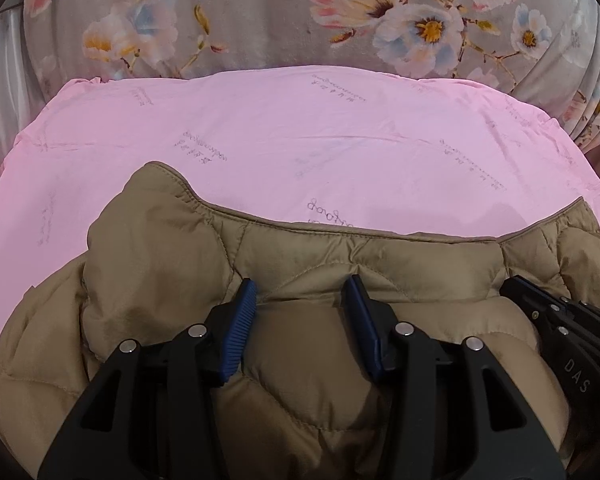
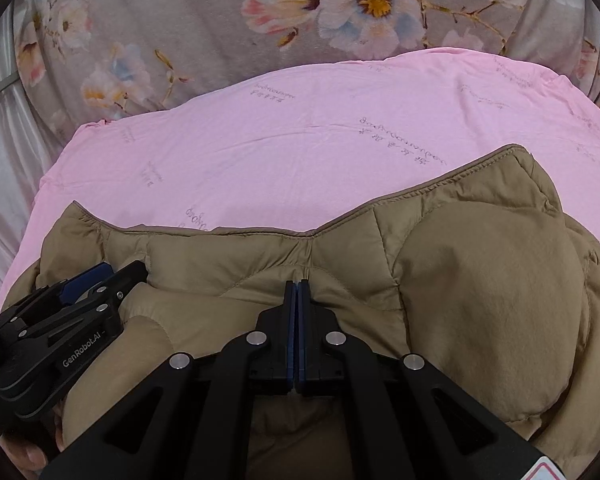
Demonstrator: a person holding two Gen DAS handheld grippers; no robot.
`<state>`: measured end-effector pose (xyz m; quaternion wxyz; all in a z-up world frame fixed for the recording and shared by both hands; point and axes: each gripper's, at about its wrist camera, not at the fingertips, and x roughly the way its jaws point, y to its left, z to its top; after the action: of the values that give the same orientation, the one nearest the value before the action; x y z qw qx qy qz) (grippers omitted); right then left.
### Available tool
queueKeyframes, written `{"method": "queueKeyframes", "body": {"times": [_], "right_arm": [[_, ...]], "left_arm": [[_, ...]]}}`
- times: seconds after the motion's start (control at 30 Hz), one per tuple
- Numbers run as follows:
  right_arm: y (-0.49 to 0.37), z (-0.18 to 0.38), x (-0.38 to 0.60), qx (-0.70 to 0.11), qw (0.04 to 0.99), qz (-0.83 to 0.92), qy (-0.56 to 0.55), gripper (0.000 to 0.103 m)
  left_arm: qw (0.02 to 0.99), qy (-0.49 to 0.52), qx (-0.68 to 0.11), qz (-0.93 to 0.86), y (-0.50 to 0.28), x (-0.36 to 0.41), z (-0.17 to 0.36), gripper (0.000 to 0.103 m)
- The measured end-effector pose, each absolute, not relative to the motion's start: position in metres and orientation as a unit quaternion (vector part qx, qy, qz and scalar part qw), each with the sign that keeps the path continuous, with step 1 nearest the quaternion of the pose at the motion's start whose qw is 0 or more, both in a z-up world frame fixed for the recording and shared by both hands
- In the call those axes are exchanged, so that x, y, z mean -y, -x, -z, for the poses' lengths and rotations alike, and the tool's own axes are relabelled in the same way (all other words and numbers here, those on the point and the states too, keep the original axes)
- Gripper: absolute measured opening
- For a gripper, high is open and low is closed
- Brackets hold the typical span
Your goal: Fold large clothes
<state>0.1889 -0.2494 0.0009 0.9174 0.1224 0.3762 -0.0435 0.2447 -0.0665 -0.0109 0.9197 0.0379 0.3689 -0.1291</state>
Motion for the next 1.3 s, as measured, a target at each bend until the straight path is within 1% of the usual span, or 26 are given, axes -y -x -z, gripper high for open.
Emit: {"method": "queueKeyframes", "body": {"times": [0.13,0.2,0.27,0.3,0.4,0.5,0.63,0.8,0.93,1.3], "right_arm": [[-0.183,-0.005,0.255,-0.363,0.921,0.050,-0.135,0.000],[-0.168,-0.018,0.260,-0.346,0.925,0.080,-0.139,0.000],[-0.141,-0.037,0.257,-0.320,0.935,0.089,-0.129,0.015],[-0.126,-0.045,0.253,-0.309,0.939,0.080,-0.125,0.016],[-0.096,-0.051,0.239,-0.307,0.943,0.051,-0.117,0.016],[-0.084,-0.042,0.225,-0.319,0.941,0.024,-0.113,0.016],[-0.088,-0.019,0.214,-0.334,0.937,0.024,-0.097,0.017],[-0.086,-0.004,0.214,-0.333,0.937,0.025,-0.105,0.017],[-0.089,-0.002,0.215,-0.338,0.935,0.026,-0.104,0.017],[-0.090,0.000,0.214,-0.341,0.934,0.030,-0.100,0.017]], "left_arm": [[0.919,-0.027,-0.371,0.133,-0.245,0.064,0.009,0.046],[0.918,-0.020,-0.374,0.128,-0.241,0.058,0.003,0.046],[0.921,0.001,-0.367,0.127,-0.222,0.044,-0.013,0.046],[0.924,0.016,-0.358,0.137,-0.209,0.037,-0.022,0.046],[0.928,0.029,-0.336,0.159,-0.171,0.027,-0.039,0.046],[0.921,0.032,-0.345,0.179,-0.149,0.033,-0.033,0.046],[0.916,0.017,-0.362,0.174,-0.146,0.048,-0.007,0.046],[0.922,0.005,-0.350,0.168,-0.144,0.049,0.008,0.049],[0.929,-0.017,-0.337,0.153,-0.140,0.055,0.012,0.049],[0.931,-0.026,-0.334,0.147,-0.139,0.058,0.013,0.049]]}}
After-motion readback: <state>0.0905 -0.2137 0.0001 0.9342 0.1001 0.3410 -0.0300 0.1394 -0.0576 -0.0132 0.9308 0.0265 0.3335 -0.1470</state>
